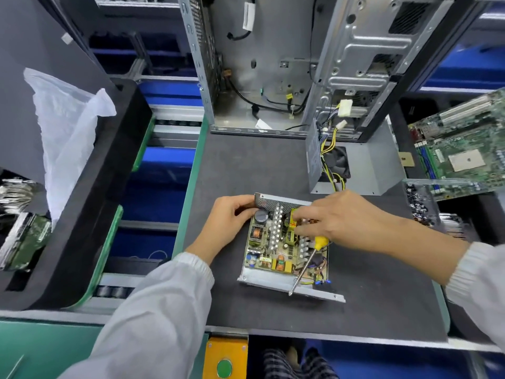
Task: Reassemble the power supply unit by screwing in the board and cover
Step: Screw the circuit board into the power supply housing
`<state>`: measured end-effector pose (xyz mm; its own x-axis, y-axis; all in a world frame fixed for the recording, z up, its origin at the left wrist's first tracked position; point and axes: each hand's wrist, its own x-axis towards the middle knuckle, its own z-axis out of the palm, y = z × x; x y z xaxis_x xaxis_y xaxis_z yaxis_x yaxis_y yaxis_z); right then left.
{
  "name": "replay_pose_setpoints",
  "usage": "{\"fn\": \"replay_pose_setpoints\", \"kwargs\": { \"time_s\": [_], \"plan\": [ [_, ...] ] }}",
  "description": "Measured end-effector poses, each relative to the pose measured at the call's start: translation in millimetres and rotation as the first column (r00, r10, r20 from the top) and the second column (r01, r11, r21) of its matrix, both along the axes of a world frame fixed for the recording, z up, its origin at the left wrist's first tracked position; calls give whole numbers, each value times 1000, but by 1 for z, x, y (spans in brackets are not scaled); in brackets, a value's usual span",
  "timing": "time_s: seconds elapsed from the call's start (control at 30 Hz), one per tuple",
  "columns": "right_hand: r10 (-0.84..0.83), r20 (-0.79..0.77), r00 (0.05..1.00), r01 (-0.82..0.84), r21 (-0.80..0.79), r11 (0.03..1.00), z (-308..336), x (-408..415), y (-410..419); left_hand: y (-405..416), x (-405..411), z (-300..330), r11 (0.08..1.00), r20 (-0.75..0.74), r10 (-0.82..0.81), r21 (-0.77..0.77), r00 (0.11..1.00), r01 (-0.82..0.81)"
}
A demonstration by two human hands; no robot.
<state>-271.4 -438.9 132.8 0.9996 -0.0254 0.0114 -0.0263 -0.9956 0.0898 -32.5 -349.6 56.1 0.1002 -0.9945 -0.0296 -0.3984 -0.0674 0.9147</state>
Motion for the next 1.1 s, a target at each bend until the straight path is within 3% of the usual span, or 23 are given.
{"fn": "replay_pose_setpoints", "kwargs": {
  "time_s": [0.13,0.27,0.37,0.47,0.6,0.7,0.83,1.0,1.1],
  "plan": [
    [-186,151,971,195,-47,980,11,-35,-2,6,-7,-5,991,53,119,-66,991,-116],
    [-454,213,865,454,55,889,6,-90,-5,9,-10,-9,981,100,186,-77,977,-179],
    [-662,137,737,635,194,748,-9,-122,-6,11,-6,-7,984,123,169,-76,978,-160],
    [-829,104,550,777,302,553,-26,-144,-12,8,-4,-3,992,162,125,-54,979,-118],
    [-920,132,370,804,451,388,-46,-158,-18,10,-8,1,993,138,119,-17,983,-118],
    [-905,110,411,747,528,404,-53,-148,-10,14,-9,2,992,76,128,8,989,-129],
    [-858,113,500,733,473,490,-65,-127,5,21,-16,0,976,89,215,8,973,-217],
    [-865,123,486,751,448,485,-71,-123,5,29,-43,-4,901,74,433,-50,898,-431],
    [-892,115,436,747,507,430,-63,-121,5,34,-53,-2,892,103,453,-49,886,-450]
  ]
}}
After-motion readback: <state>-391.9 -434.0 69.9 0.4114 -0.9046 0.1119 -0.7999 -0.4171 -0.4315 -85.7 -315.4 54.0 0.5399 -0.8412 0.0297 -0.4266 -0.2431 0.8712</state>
